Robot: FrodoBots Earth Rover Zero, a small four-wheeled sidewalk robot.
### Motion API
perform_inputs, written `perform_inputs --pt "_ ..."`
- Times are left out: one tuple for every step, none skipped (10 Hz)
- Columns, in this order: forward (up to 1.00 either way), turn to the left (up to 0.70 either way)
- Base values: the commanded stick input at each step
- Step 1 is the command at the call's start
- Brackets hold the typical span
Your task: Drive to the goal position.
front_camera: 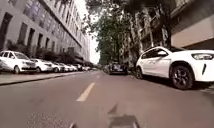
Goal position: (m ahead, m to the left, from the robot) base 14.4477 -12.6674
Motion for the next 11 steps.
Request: perform_inputs --pt "0.7 0.0" --pt "0.7 0.0" --pt "0.7 0.0" --pt "0.7 0.0" --pt "0.7 0.0" --pt "0.7 0.0" --pt "0.7 0.0" --pt "0.7 0.0" --pt "0.7 0.0" --pt "0.7 0.0" --pt "0.7 0.0"
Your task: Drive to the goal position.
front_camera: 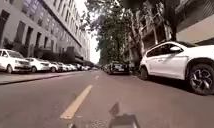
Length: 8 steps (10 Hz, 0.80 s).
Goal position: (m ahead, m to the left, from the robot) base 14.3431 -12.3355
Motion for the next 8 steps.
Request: perform_inputs --pt "0.7 0.0" --pt "0.7 0.0" --pt "0.7 0.0" --pt "0.7 0.0" --pt "0.7 0.0" --pt "0.7 0.0" --pt "0.7 0.0" --pt "0.7 0.0"
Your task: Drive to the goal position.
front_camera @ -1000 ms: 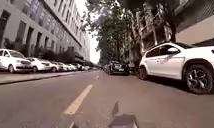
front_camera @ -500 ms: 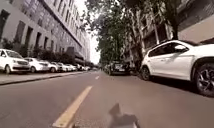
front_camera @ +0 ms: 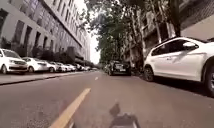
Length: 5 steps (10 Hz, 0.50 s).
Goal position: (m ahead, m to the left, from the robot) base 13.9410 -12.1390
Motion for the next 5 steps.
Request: perform_inputs --pt "0.7 0.0" --pt "0.7 0.0" --pt "0.7 0.0" --pt "0.7 0.0" --pt "0.7 0.0"
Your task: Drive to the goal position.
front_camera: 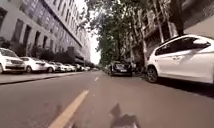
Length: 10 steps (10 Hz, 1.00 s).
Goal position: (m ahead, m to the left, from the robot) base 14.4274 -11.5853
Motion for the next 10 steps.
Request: perform_inputs --pt "0.7 0.0" --pt "0.7 0.0" --pt "0.7 0.0" --pt "0.7 0.0" --pt "0.7 0.0" --pt "0.7 0.0" --pt "0.7 0.0" --pt "0.7 0.0" --pt "0.7 0.0" --pt "0.7 0.0"
